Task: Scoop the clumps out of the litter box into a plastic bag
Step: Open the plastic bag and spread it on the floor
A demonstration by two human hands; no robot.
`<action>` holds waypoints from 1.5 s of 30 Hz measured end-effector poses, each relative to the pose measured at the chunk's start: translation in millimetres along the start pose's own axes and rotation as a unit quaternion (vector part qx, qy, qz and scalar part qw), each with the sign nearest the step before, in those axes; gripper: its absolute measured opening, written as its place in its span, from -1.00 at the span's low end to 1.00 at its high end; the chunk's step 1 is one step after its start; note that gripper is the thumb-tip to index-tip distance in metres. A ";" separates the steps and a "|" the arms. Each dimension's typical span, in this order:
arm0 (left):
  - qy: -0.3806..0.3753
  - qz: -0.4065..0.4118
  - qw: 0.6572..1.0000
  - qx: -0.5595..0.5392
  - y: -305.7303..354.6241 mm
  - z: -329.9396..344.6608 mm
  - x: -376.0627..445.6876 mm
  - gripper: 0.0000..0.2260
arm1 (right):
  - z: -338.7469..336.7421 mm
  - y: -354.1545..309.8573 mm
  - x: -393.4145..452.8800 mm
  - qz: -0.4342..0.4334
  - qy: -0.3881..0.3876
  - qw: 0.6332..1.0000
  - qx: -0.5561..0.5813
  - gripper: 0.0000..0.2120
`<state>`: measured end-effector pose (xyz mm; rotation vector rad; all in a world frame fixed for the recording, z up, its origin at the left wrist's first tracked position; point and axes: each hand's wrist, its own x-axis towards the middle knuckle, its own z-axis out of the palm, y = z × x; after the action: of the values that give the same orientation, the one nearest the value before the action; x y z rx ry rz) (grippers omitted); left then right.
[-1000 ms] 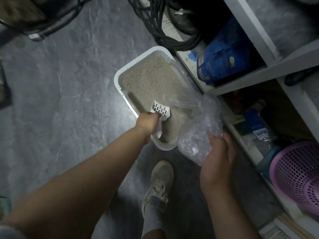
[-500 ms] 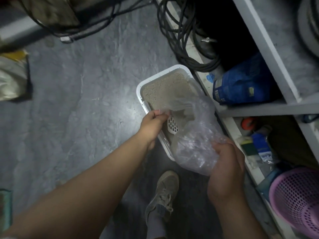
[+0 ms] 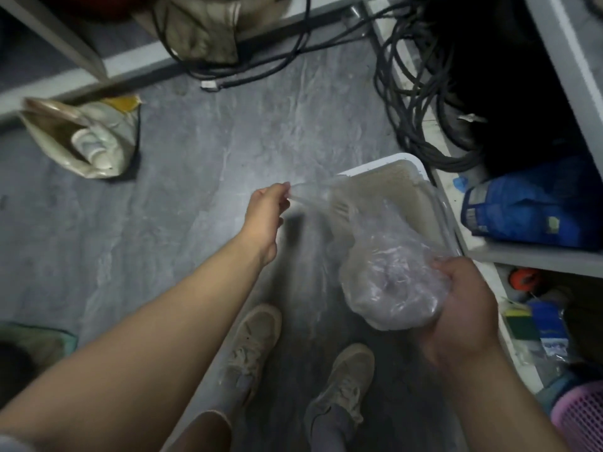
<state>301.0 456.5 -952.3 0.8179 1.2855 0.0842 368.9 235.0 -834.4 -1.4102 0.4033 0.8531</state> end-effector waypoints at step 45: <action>-0.100 0.044 0.994 0.023 58.5 -157.2 -30.4 -0.80 | 211.8 117.9 48.3 0.126 -0.124 0.939 -0.295 -0.88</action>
<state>176.7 561.1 -901.2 0.9004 1.0661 0.0418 265.7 444.2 -916.2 -1.7894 0.1333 1.4266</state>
